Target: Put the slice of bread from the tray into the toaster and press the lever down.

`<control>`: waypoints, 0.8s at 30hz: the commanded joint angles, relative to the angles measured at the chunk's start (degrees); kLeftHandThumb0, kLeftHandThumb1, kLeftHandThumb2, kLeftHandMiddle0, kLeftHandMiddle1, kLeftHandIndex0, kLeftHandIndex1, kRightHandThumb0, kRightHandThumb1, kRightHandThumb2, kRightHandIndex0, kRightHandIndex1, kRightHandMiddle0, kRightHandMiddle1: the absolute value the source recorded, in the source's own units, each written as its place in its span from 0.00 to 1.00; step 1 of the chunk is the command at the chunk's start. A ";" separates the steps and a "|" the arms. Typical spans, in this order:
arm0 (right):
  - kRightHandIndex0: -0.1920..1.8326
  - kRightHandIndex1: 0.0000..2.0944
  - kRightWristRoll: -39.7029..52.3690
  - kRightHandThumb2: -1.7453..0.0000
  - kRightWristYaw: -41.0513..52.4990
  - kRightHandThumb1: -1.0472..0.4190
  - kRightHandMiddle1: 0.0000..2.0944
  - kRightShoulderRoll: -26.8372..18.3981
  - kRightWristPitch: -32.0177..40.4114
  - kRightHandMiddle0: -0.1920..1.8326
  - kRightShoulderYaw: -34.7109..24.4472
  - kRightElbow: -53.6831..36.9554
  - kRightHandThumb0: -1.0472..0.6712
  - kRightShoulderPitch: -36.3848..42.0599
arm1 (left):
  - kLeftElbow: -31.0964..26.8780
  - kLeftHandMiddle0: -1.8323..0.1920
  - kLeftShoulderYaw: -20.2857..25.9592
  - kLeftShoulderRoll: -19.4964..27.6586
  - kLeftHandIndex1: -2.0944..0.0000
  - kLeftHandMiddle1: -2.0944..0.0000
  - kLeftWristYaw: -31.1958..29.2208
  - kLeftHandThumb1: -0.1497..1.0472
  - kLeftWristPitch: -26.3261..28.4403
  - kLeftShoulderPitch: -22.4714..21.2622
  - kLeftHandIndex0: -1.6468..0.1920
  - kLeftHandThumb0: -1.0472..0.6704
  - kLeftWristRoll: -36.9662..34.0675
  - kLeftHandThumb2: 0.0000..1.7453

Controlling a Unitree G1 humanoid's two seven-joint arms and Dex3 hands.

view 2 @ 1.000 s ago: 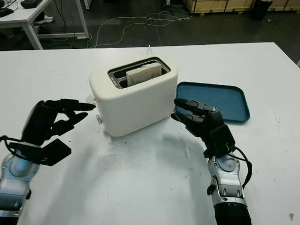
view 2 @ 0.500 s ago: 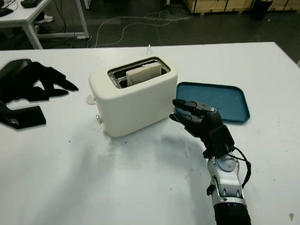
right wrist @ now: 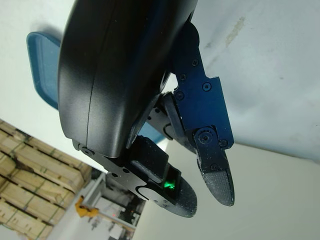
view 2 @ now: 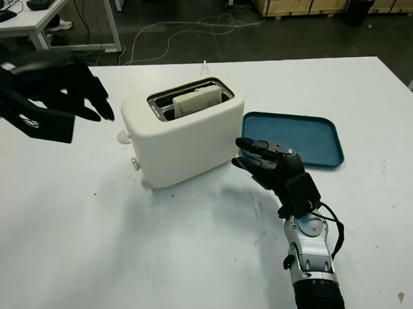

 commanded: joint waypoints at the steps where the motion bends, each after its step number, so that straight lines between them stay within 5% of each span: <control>1: 0.67 0.00 0.29 1.00 -0.56 0.13 0.00 0.12 -0.50 0.62 0.00 -0.44 0.32 0.22 | 0.23 0.46 -0.22 -0.21 0.98 0.43 -0.26 0.89 -0.54 0.99 0.23 0.43 -0.33 0.00; 24: 0.67 0.00 0.51 1.00 -0.62 0.13 0.00 -0.06 0.29 0.61 0.30 -0.90 0.31 -0.01 | 1.89 0.48 0.21 -0.93 0.99 0.27 2.24 0.87 -2.43 4.22 0.23 0.48 -0.19 0.00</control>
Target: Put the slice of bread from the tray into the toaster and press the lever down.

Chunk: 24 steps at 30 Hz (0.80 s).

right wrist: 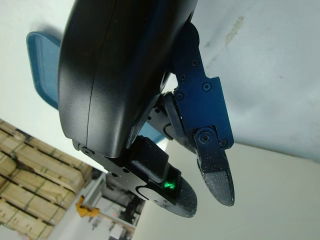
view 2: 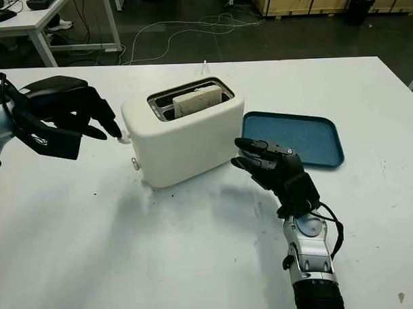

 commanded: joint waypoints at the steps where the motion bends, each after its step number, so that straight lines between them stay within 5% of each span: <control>1: 0.67 0.00 0.48 1.00 -0.29 0.13 0.00 -0.04 0.27 0.61 0.00 -0.76 0.31 -0.05 | 0.88 0.48 -0.15 -0.58 0.99 0.27 1.20 0.87 -0.46 0.39 0.23 0.48 0.59 0.00; 24: 0.67 0.00 -0.05 1.00 -0.99 0.12 0.00 -0.05 0.81 0.61 0.37 -1.36 0.32 0.40 | 2.60 0.50 -0.65 -1.48 1.00 0.27 0.79 0.89 -1.51 -0.25 0.25 0.46 0.36 0.00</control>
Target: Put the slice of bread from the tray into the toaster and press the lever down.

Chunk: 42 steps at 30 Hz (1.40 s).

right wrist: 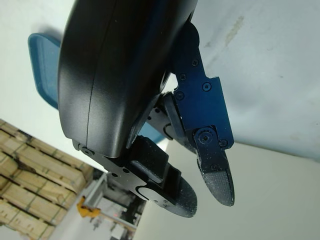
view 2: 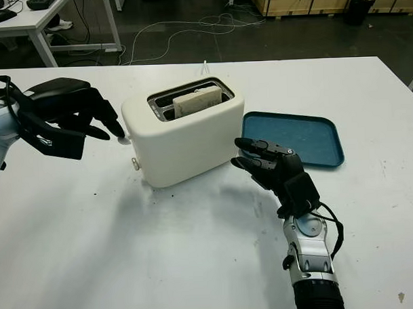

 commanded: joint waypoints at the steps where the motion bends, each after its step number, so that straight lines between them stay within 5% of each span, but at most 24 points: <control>1: 0.67 0.00 0.00 1.00 -0.31 0.12 0.00 -0.10 0.33 0.61 0.23 -0.75 0.32 0.17 | 0.52 0.50 -0.53 -0.22 1.00 0.27 -0.31 0.89 -0.81 -0.20 0.25 0.46 0.00 0.00; 18: 0.67 0.00 0.34 1.00 -0.01 0.12 0.00 -0.26 0.02 0.61 0.03 -0.44 0.31 0.11 | 0.69 0.47 -0.83 -0.34 1.00 0.29 1.49 0.88 -2.40 0.36 0.26 0.45 1.71 0.00; 26: 0.67 0.00 0.81 1.00 0.40 0.12 0.00 -0.26 -0.28 0.62 -0.19 -0.12 0.32 0.18 | 1.35 0.47 -1.90 -2.38 0.99 0.42 2.07 0.87 -1.92 1.73 0.25 0.47 2.11 0.00; 30: 0.67 0.00 0.84 1.00 0.48 0.12 0.00 -0.35 -0.13 0.62 -0.30 -0.07 0.32 0.26 | 2.96 0.52 -5.32 -5.64 0.99 0.36 5.60 0.85 -2.77 5.44 0.26 0.49 5.21 0.00; 37: 0.68 0.00 0.27 1.00 0.44 0.12 0.00 -0.62 -0.40 0.62 -0.45 0.31 0.31 0.24 | 11.57 0.44 -14.11 -15.28 1.00 0.62 17.13 0.87 -2.72 12.75 0.26 0.45 11.98 0.01; 42: 0.67 0.00 0.54 1.00 0.60 0.12 0.00 -0.59 -0.49 0.62 -0.65 0.68 0.31 0.14 | 15.08 0.50 -17.54 -18.27 1.00 0.51 21.87 0.89 -1.81 15.86 0.26 0.45 13.64 0.01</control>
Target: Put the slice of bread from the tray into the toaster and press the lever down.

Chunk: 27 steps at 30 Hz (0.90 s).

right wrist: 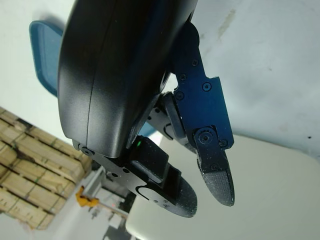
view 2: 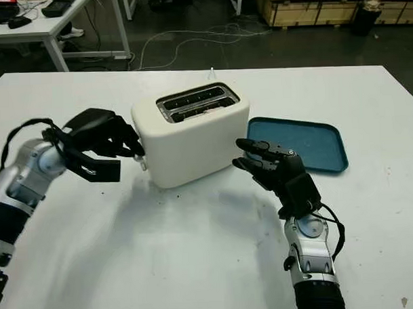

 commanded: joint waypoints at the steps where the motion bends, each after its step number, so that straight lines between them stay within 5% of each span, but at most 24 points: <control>1: 0.67 0.00 0.62 1.00 0.10 0.12 0.00 -0.41 -0.35 0.62 -0.29 0.45 0.31 -0.01 | 4.85 0.51 -10.80 -8.27 1.00 0.52 -3.55 0.89 1.01 8.52 0.27 0.45 5.34 0.01; 15: 0.67 0.00 0.35 1.00 0.21 0.12 0.00 -0.31 -0.31 0.61 -0.03 0.82 0.31 -0.04 | 5.48 0.50 -10.35 -6.45 1.00 0.58 -2.36 0.89 1.54 7.76 0.28 0.46 4.89 0.02; 21: 0.67 0.00 0.32 1.00 0.11 0.12 0.00 -0.32 0.08 0.62 0.00 0.44 0.31 0.14 | 5.86 0.53 -9.66 -6.46 1.00 0.48 -1.94 0.89 0.97 5.37 0.28 0.46 4.62 0.01; 27: 0.67 0.00 0.38 1.00 0.35 0.12 0.00 -0.42 0.03 0.61 0.04 0.29 0.31 0.48 | 12.75 0.54 -8.01 -13.70 1.00 0.57 1.60 0.89 2.75 3.51 0.31 0.48 0.98 0.04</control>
